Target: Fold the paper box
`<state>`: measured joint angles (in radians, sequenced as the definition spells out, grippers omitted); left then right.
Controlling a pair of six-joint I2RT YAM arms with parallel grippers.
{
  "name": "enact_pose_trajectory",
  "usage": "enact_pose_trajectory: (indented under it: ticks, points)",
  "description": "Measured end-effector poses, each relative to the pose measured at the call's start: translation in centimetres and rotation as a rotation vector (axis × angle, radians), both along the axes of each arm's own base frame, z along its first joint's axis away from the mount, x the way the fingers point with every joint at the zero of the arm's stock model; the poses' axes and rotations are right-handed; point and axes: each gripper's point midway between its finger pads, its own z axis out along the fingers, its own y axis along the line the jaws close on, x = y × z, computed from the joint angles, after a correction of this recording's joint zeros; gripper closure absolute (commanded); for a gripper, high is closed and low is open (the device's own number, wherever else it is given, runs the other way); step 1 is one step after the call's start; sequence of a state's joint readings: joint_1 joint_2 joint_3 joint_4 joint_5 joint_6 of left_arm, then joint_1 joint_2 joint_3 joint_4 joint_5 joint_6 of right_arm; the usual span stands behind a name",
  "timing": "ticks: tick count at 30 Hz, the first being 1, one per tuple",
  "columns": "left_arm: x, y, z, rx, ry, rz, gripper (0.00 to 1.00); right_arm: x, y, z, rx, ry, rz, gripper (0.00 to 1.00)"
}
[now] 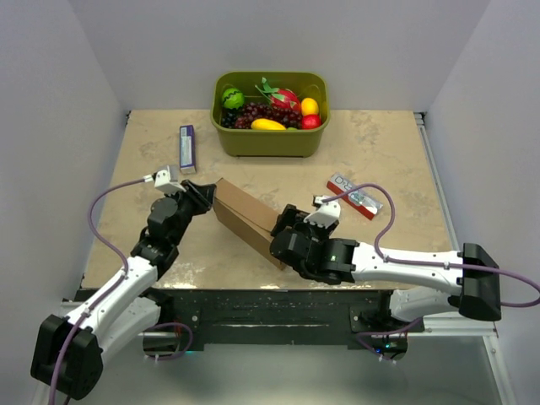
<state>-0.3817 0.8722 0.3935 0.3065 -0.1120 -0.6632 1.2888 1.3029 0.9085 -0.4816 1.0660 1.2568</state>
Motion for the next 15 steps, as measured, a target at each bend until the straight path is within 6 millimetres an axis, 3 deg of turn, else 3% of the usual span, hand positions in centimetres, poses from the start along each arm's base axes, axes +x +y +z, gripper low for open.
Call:
enact_pose_trajectory:
  ticks: [4, 15]
  points:
    - [-0.1, 0.3, 0.0, 0.009, 0.012, 0.007, 0.56, -0.1, 0.2, 0.6, -0.068, 0.018, 0.047, 0.01]
    - [0.3, 0.3, 0.8, 0.164, 0.098, -0.033, 0.36, -0.2, 2.9, 2.5, -0.279, 0.112, 0.330, 0.01]
